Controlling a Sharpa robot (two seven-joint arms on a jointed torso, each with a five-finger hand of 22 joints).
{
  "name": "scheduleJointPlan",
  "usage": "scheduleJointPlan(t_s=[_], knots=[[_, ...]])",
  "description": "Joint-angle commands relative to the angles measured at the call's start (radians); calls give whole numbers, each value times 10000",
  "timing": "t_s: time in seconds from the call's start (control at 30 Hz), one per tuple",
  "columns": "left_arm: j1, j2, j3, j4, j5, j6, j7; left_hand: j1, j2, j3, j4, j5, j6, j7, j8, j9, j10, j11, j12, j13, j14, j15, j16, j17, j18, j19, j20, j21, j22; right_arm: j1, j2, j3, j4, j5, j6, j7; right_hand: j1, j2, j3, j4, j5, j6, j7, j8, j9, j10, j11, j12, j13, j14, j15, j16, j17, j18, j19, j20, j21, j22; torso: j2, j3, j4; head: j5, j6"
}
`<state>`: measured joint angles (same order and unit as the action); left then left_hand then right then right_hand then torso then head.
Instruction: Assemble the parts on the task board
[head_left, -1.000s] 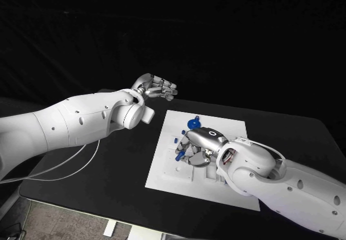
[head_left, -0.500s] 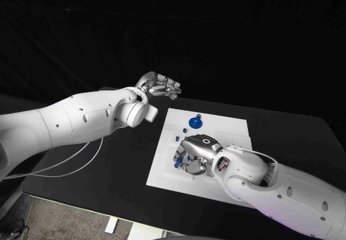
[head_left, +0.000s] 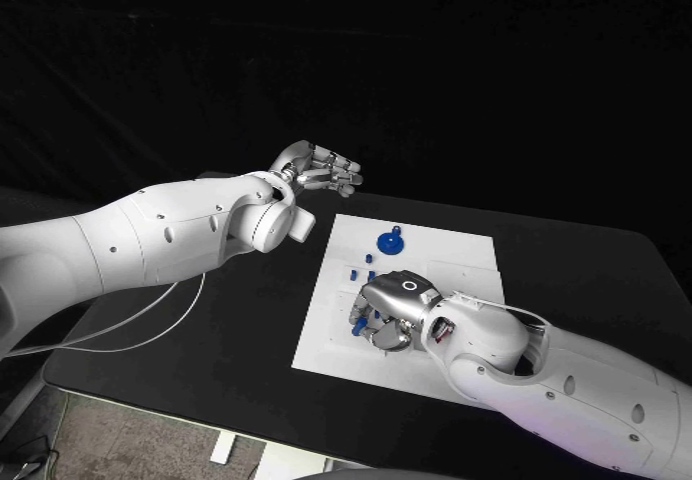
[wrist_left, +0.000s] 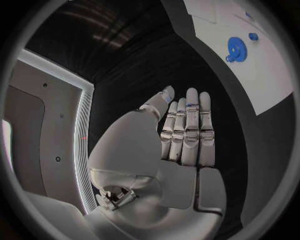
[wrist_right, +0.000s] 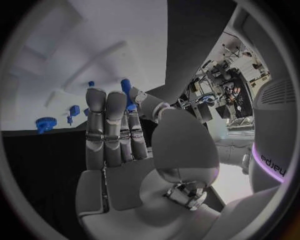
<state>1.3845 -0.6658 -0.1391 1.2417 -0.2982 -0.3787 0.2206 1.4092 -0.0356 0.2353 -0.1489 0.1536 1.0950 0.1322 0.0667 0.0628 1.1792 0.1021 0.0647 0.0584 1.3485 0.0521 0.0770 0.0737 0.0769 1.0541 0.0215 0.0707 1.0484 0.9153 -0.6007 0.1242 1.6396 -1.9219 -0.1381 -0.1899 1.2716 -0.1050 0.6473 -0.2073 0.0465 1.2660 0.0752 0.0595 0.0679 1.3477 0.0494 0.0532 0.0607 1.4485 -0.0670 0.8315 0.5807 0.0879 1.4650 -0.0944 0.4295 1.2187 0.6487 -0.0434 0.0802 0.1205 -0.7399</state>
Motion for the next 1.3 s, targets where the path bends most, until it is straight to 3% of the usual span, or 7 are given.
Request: scheduleJointPlan(t_s=[0.03,0.67,0.83,0.93,1.03,1.23,1.3], knots=[[26,12,7,31,61,128,55,4,55,11,64,32,-20,11,-16,12,-36,7,-20,-3,-62,-23,-53,-7,-12,-33,65,-26,8,-8,32,-28,-45,-400,152,-43,-10,61,31,-59,16,85,-9,47,9,399,-361,67,12,4,-78,-27,22,158,370,-54,-50,32,2,-9,8,4,-19],[26,-6,6,44,61,128,47,-10,54,13,80,32,-20,10,-14,13,-37,7,-19,-3,-65,-20,-53,-7,-11,-29,69,-29,-29,-9,90,-208,-216,-787,366,-153,-33,52,57,-97,16,101,-12,48,9,412,-363,67,12,4,-76,-27,40,157,372,-50,-67,103,-7,-12,-4,14,-40],[27,12,6,46,61,131,46,-10,54,13,80,32,-20,10,-14,13,-37,7,-19,-3,-65,-20,-53,-7,-11,-29,69,-29,-29,-9,152,-315,-273,-654,384,-75,-93,73,29,-43,15,32,14,34,-1,326,-341,58,6,4,-34,-42,35,146,358,-20,-134,101,-4,-17,-2,3,-48],[27,18,6,48,61,133,44,-10,54,13,80,32,-20,10,-14,13,-37,7,-19,-3,-65,-20,-53,-7,-11,-29,69,-29,-29,-9,205,-383,-351,-462,255,13,-178,25,-1,21,33,-277,104,12,-30,-31,-234,48,-3,26,67,-31,31,148,362,52,-152,101,-8,-14,0,3,-55],[27,21,6,51,61,138,42,-10,54,13,80,32,-20,10,-14,13,-37,7,-19,-3,-65,-20,-53,-7,-11,-29,69,-29,-29,-9,246,-428,-406,-279,125,100,-353,-207,-474,205,81,-944,228,50,-23,-774,-28,52,-5,33,226,2,-8,255,388,251,-245,46,-6,-12,7,-4,-60],[27,9,6,53,61,154,24,-10,54,13,80,32,-20,10,-14,13,-37,7,-19,-3,-65,-20,-53,-7,-11,-29,69,-29,-29,-9,255,-467,-451,-37,-225,195,-466,-584,-1348,528,124,-1485,243,25,-56,-1670,224,56,-19,11,396,38,-156,473,403,428,-551,-168,-10,-13,-5,-4,-67],[27,7,6,54,61,158,21,-10,54,13,80,32,-20,10,-14,13,-37,7,-19,-3,-65,-20,-53,-7,-11,-29,69,-29,-29,-9,249,-471,-457,-8,-285,202,-380,-575,-1529,578,126,-1499,264,26,-56,-1757,250,56,-19,5,414,45,-202,518,407,460,-630,-240,-8,-15,-6,-1,-65]])
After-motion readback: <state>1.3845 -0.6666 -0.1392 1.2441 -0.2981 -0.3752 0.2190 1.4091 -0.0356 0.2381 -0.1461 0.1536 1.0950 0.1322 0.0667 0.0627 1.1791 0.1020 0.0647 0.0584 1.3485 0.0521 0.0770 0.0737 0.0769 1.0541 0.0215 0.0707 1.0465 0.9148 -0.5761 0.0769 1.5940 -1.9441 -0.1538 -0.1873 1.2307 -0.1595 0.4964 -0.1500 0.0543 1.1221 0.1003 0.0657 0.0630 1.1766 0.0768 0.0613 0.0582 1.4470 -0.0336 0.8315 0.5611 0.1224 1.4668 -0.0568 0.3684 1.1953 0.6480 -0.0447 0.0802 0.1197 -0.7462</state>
